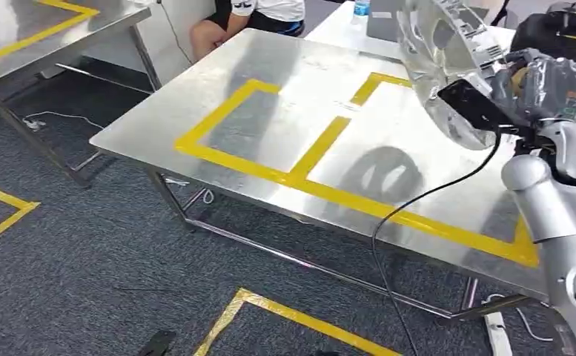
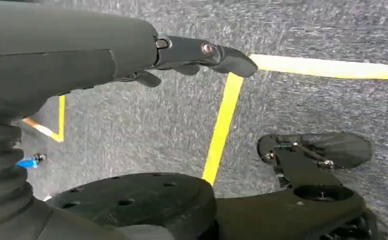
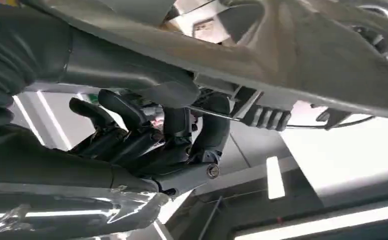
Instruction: Take the parts from the cabinet and place them on the table.
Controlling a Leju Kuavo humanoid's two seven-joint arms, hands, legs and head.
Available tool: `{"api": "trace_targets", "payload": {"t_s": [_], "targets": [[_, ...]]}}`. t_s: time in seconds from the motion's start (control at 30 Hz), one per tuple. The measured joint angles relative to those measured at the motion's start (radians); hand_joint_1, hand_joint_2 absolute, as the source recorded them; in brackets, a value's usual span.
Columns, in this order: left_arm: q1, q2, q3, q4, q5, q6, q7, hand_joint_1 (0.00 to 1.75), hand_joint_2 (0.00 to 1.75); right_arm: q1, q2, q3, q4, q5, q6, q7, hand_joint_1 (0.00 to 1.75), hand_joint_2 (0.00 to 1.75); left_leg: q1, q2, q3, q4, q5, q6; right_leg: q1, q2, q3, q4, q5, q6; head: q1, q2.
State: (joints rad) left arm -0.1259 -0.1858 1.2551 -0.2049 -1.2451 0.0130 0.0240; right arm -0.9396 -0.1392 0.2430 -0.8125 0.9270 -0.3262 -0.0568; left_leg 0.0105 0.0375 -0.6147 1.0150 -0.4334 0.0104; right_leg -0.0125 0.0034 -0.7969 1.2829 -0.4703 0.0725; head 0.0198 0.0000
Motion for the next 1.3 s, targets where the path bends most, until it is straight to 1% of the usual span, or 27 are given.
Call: {"api": "trace_targets", "payload": {"t_s": [0.03,0.07,0.1,0.13,0.23,0.27,0.3,0.33,0.4,0.43,0.5,0.57,0.6,0.63,0.73,0.77,0.83,0.9,0.93,0.97,1.0,1.07,1.1,1.13,1.17,1.27,1.3], "targets": [[-0.001,0.0,0.0,0.0,0.0,0.0,0.0,0.0,1.75,-0.002,0.0,0.001,0.0,0.0,0.0,0.0,1.75,1.75,0.001,0.01,0.006,0.0,-0.004,-0.003,0.0,-0.012,0.052,-0.096,0.044,-0.001,0.0,0.0],[-0.001,-0.002,0.0,0.0,0.0,0.0,0.0,0.0,1.75,-0.004,0.0,0.001,0.0,0.0,0.0,0.0,1.75,1.75,0.0,0.02,0.014,0.0,-0.01,-0.008,0.002,-0.045,0.109,-0.196,0.083,-0.003,0.0,0.0],[0.0,-0.001,0.0,0.0,0.0,0.0,0.0,0.0,1.75,-0.007,0.0,0.001,0.0,0.0,0.0,0.0,1.75,1.75,-0.007,0.028,0.018,0.001,-0.015,-0.015,0.016,-0.087,0.136,-0.239,0.071,0.0,0.001,0.0],[-0.001,-0.001,0.0,0.0,0.0,0.0,0.0,0.0,1.75,-0.01,0.003,0.002,0.0,0.0,-0.001,0.0,1.75,1.75,-0.011,0.034,0.018,0.006,-0.018,-0.021,0.013,-0.067,0.14,-0.247,0.076,-0.018,-0.003,0.0],[-0.001,0.0,0.0,0.0,0.0,0.0,0.0,0.0,1.75,-0.01,0.003,0.002,0.0,0.0,-0.001,0.0,1.75,1.75,-0.011,0.069,0.026,-0.001,-0.021,-0.033,0.016,-0.03,0.129,-0.244,0.076,-0.034,-0.003,0.0],[-0.002,0.0,0.0,0.0,0.0,0.0,0.0,0.0,1.75,-0.009,0.003,0.002,0.0,0.0,-0.001,0.001,1.75,1.75,-0.007,0.056,0.026,0.001,-0.03,-0.043,0.008,-0.018,0.133,-0.249,0.08,-0.043,-0.004,0.0],[-0.003,0.0,0.0,0.0,0.0,0.0,0.0,0.0,1.75,-0.01,0.003,0.002,0.0,0.0,-0.001,0.001,1.75,1.75,-0.004,0.008,0.015,0.028,-0.051,-0.047,0.004,-0.009,0.133,-0.249,0.081,-0.047,-0.005,0.0],[-0.003,0.0,0.0,0.0,0.0,0.0,0.0,0.0,1.75,-0.01,0.003,0.002,0.0,0.0,-0.001,0.002,1.75,1.75,-0.004,-0.016,-0.012,0.088,-0.087,-0.05,0.002,0.0,0.132,-0.249,0.082,-0.052,-0.007,0.0],[0.0,0.0,0.0,0.0,0.0,0.0,0.0,0.0,1.75,-0.007,0.005,0.003,0.002,0.0,-0.001,0.001,1.75,1.75,-0.004,-0.027,-0.093,0.251,-0.157,-0.056,0.001,0.025,0.13,-0.249,0.082,-0.055,-0.01,0.0],[0.001,0.0,0.0,0.0,0.009,0.0,0.0,0.0,1.75,-0.004,0.005,0.004,0.004,0.0,-0.001,0.001,1.75,1.75,-0.004,-0.028,-0.122,0.301,-0.166,-0.055,0.001,0.039,0.13,-0.249,0.083,-0.055,-0.011,0.0],[-0.001,0.0,0.0,0.0,0.009,0.0,0.0,0.0,1.75,-0.001,0.005,0.004,0.007,0.0,-0.001,0.003,1.75,1.75,-0.004,-0.029,-0.111,0.26,-0.107,-0.05,0.001,0.068,0.13,-0.248,0.083,-0.054,-0.011,0.0],[-0.001,0.0,0.0,0.0,0.009,0.0,0.0,0.0,1.75,-0.002,0.005,0.004,0.008,0.0,-0.001,0.003,1.75,1.75,-0.002,-0.053,-0.041,0.104,-0.014,-0.042,-0.002,0.096,0.13,-0.248,0.086,-0.05,-0.011,0.0],[0.0,0.0,0.0,0.0,0.009,0.0,0.0,0.0,1.75,-0.002,0.005,0.004,0.008,0.0,-0.001,0.003,1.75,1.75,0.003,-0.108,-0.012,0.033,0.007,-0.038,-0.004,0.108,0.128,-0.248,0.088,-0.045,-0.011,0.0],[0.002,0.0,0.0,0.0,0.009,0.0,0.0,0.0,1.75,-0.005,0.005,0.003,0.008,0.0,-0.002,0.003,1.75,1.75,0.014,-0.134,0.001,0.005,-0.005,-0.035,0.001,0.124,0.12,-0.243,0.089,-0.038,-0.009,0.0],[-0.001,0.002,0.0,0.0,0.009,0.0,0.001,0.0,1.75,-0.002,0.006,0.003,0.008,0.0,-0.002,0.003,1.75,1.75,0.003,-0.105,0.0,0.007,-0.006,-0.024,-0.011,0.158,0.112,-0.262,0.104,-0.013,-0.013,0.0],[-0.002,-0.002,0.0,0.0,0.009,0.0,0.001,0.0,1.75,-0.001,0.003,0.002,0.008,0.0,-0.002,0.003,1.75,1.75,0.012,-0.086,0.002,-0.002,0.0,-0.016,-0.009,0.168,0.109,-0.263,0.107,-0.007,-0.014,0.0],[-0.003,-0.001,0.0,0.0,0.009,0.0,0.001,0.0,1.75,-0.006,0.003,0.002,0.008,0.0,-0.003,0.003,1.75,1.75,0.011,-0.066,0.003,-0.004,0.003,-0.003,0.003,0.051,0.072,-0.191,0.055,-0.004,0.005,0.0],[0.0,0.0,0.0,0.0,0.009,0.0,0.001,0.0,1.75,-0.007,0.005,0.004,0.009,0.0,-0.003,0.002,1.75,1.75,0.007,-0.043,0.004,-0.003,0.001,-0.001,0.0,0.008,-0.003,-0.019,-0.023,0.004,0.005,0.0],[0.002,0.0,0.0,0.0,0.009,0.0,0.001,0.0,1.75,-0.005,0.005,0.004,0.009,0.0,-0.003,0.001,1.75,1.75,0.007,-0.031,0.004,-0.003,0.001,0.0,-0.001,0.004,-0.03,0.043,-0.042,0.006,0.006,0.0],[0.003,0.0,0.0,0.0,0.009,0.0,0.001,0.0,1.75,-0.004,0.005,0.005,0.009,0.0,-0.003,0.001,1.75,1.75,0.008,-0.021,0.005,-0.003,0.0,-0.001,-0.002,0.003,-0.037,0.057,-0.038,0.007,0.005,0.0],[0.002,0.0,0.0,0.0,0.009,0.0,0.001,0.0,1.75,-0.004,0.005,0.005,0.009,0.0,-0.002,0.001,1.75,1.75,0.008,-0.011,0.007,-0.003,-0.002,-0.003,-0.003,0.002,-0.017,0.025,-0.012,0.008,0.006,0.0],[0.001,-0.001,0.0,0.0,0.009,0.0,0.001,0.0,1.75,-0.005,0.005,0.005,0.009,0.0,-0.002,0.0,1.75,1.75,0.009,0.006,0.016,-0.002,-0.009,-0.01,-0.003,-0.011,0.082,-0.153,0.071,0.008,0.006,0.0],[0.001,-0.001,0.0,0.0,0.009,0.0,0.001,0.0,1.75,-0.008,0.005,0.005,0.009,0.0,-0.002,0.0,1.75,1.75,0.005,0.012,0.021,0.0,-0.014,-0.017,-0.002,-0.045,0.127,-0.237,0.091,0.009,0.006,0.0],[0.0,0.0,0.0,0.0,0.009,0.0,0.001,0.0,1.75,-0.013,0.005,0.005,0.009,0.0,-0.002,0.0,1.75,1.75,-0.004,0.015,0.019,0.002,-0.018,-0.022,0.007,-0.053,0.14,-0.249,0.076,0.003,0.007,0.0],[0.0,0.0,0.0,0.0,0.009,0.0,0.001,0.0,1.75,-0.013,0.006,0.006,0.009,0.0,-0.003,0.0,1.75,1.75,-0.006,0.019,0.02,0.002,-0.017,-0.026,0.003,-0.038,0.137,-0.248,0.078,-0.011,0.002,0.0],[0.001,0.002,0.0,0.0,0.009,0.0,0.001,0.0,1.75,-0.012,0.006,0.006,0.01,0.0,-0.003,0.0,1.75,1.75,-0.004,0.042,0.025,-0.003,-0.021,-0.039,0.003,-0.013,0.13,-0.247,0.08,-0.028,0.0,0.0],[-0.001,0.002,0.0,0.0,0.009,0.0,0.001,0.0,1.75,-0.013,0.006,0.006,0.009,0.001,-0.003,0.0,1.75,1.75,-0.001,0.016,0.022,0.007,-0.033,-0.047,-0.002,-0.008,0.132,-0.25,0.082,-0.033,0.0,0.0]]}}
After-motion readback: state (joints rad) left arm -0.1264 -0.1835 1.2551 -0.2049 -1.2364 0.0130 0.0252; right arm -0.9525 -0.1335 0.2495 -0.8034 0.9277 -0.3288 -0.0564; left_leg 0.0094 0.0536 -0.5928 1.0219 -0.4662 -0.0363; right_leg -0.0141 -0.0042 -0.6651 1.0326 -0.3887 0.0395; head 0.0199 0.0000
